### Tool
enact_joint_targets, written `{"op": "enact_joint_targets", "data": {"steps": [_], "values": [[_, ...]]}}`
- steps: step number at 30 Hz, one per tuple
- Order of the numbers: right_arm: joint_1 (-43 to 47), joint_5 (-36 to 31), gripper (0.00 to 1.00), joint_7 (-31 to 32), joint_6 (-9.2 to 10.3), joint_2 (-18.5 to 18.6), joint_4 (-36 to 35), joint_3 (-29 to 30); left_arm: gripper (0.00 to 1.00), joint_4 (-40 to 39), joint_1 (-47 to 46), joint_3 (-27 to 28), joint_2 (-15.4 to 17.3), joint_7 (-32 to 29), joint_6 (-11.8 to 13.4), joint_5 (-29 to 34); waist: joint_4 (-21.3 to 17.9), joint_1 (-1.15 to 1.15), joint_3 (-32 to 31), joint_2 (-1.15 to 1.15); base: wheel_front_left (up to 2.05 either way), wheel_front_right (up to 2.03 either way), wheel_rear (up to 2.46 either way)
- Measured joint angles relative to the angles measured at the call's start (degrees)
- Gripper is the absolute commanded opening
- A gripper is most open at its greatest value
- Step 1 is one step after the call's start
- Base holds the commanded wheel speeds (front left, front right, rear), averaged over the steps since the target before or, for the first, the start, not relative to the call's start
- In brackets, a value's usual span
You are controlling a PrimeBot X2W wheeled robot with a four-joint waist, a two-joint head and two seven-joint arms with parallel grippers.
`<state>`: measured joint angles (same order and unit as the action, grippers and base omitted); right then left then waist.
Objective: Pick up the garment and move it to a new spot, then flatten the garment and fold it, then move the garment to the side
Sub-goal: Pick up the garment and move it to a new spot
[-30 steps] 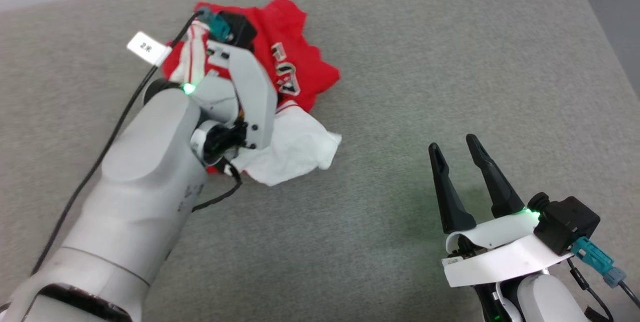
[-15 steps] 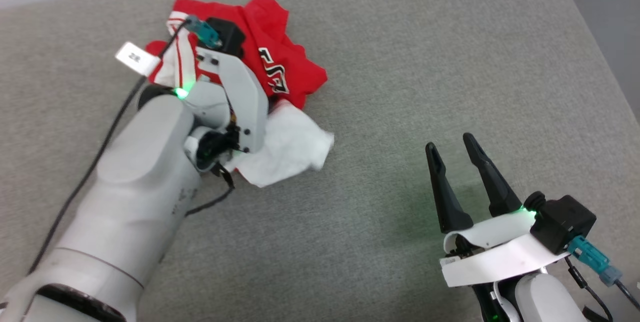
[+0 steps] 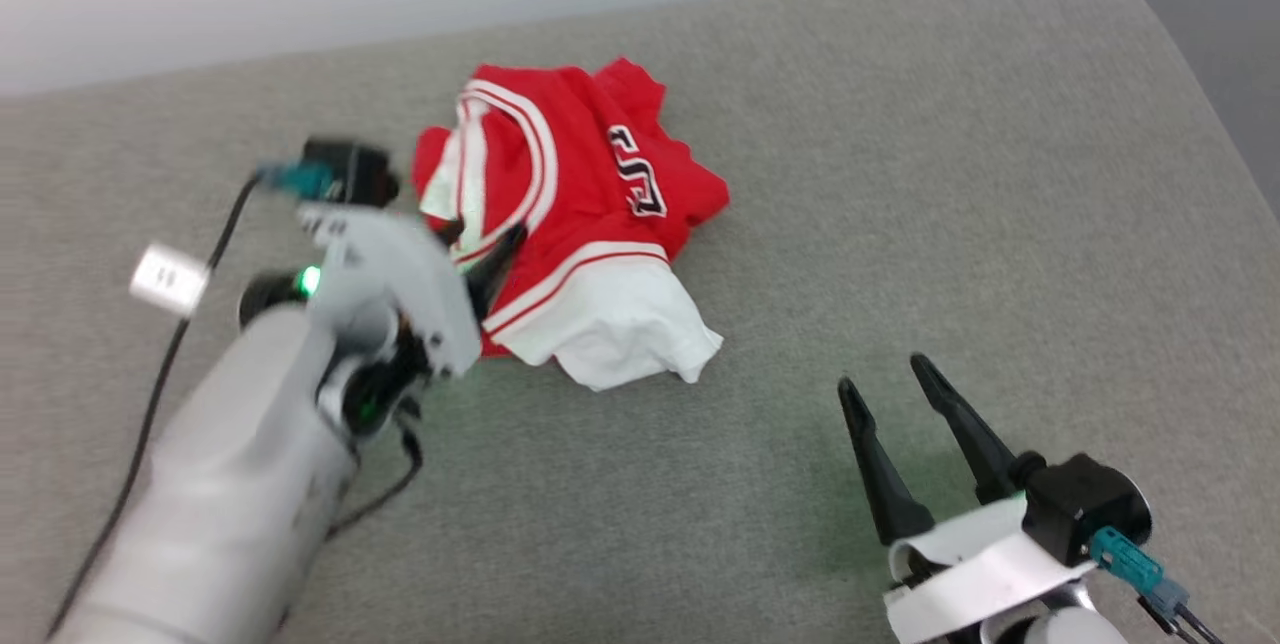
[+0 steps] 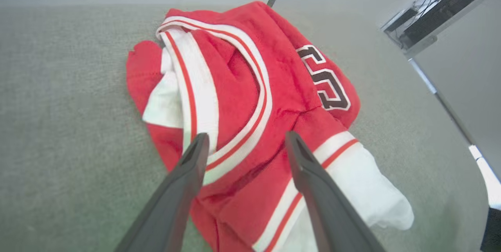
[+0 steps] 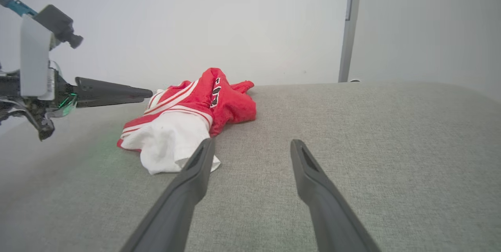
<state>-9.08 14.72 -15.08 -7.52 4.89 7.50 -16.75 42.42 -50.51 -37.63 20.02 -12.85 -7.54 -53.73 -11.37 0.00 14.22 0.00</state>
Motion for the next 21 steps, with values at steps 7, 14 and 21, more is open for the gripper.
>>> {"op": "enact_joint_targets", "data": {"steps": [7,14,21], "values": [[3.22,-0.55,1.0,-0.01,0.0,4.19,1.85,1.88,1.0,-0.6,14.01,4.05,0.44,10.58,1.59,-3.85,3.29,0.0,-3.55,0.0,0.0,0.0,0.0],[7.51,-0.63,1.0,0.29,0.0,7.77,1.91,5.44,1.0,-6.11,27.69,9.22,0.01,21.73,3.41,-8.23,6.81,0.0,-6.24,0.0,0.0,0.0,0.0],[11.35,-0.6,1.0,1.51,0.0,8.34,0.43,9.04,1.0,-15.36,41.69,14.29,-1.15,27.3,7.36,-10.09,9.44,0.0,-8.8,0.0,0.0,0.0,0.0]]}}
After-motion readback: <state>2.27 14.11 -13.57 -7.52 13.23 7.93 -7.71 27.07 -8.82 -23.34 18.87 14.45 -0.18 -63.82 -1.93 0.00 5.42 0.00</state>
